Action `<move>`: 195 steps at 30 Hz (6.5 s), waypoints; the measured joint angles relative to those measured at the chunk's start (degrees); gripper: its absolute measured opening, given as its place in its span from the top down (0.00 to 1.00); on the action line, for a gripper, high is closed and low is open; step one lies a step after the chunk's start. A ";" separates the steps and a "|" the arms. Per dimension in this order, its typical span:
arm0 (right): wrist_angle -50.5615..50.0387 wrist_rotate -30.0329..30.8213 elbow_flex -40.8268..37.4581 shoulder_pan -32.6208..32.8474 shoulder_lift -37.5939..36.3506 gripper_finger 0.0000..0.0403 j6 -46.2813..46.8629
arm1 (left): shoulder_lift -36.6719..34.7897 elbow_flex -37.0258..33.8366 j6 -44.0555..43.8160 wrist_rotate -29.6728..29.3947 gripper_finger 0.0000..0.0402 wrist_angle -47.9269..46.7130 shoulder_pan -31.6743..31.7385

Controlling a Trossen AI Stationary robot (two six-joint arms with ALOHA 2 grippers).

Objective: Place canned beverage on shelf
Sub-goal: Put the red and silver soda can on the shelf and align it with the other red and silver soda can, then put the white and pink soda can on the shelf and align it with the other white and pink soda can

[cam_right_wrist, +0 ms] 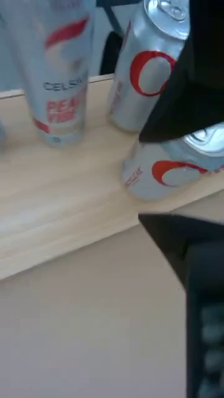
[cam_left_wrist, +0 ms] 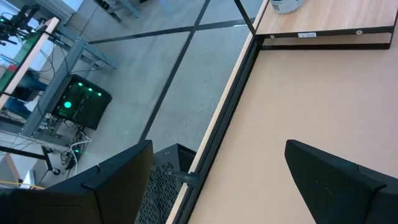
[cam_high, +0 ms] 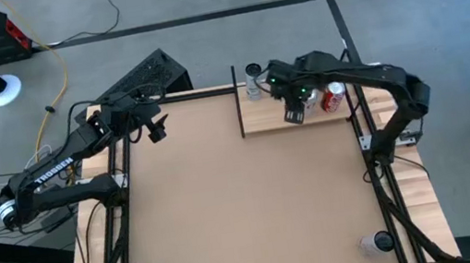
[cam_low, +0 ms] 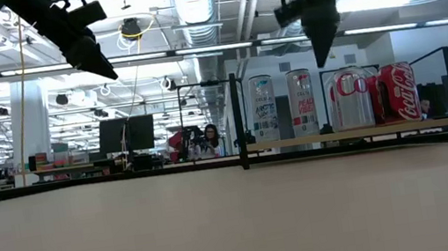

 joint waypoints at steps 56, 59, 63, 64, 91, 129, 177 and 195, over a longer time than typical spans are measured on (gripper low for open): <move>-5.48 -14.69 3.21 11.73 -11.26 0.94 22.04 | -0.01 0.00 -0.12 0.02 0.13 -0.05 -0.01; -8.02 -17.55 3.19 23.65 -13.25 0.94 34.33 | -0.02 0.00 -0.17 0.02 0.13 -0.07 -0.01; -8.88 -18.88 3.19 41.60 -13.68 0.94 52.75 | -0.02 0.00 -0.22 0.02 0.13 -0.29 0.00; -8.85 -18.88 3.16 45.73 -13.55 0.94 57.38 | -0.02 0.00 -0.24 0.04 0.13 -0.39 -0.02; -10.65 -33.42 3.10 71.59 -0.15 0.75 100.66 | -0.02 -0.57 -0.06 -0.17 0.13 -2.19 0.00; -2.66 -34.58 -5.44 79.80 -0.15 0.05 117.50 | -0.07 -0.57 -0.20 1.29 0.13 -1.92 -0.02; -17.56 -34.50 -3.42 64.60 -1.73 0.31 82.71 | -0.09 -0.57 0.20 1.26 0.13 -0.99 -0.03; -17.48 -13.86 -2.54 26.16 6.72 0.31 26.12 | -0.09 -0.57 0.24 1.27 0.13 -0.26 -0.04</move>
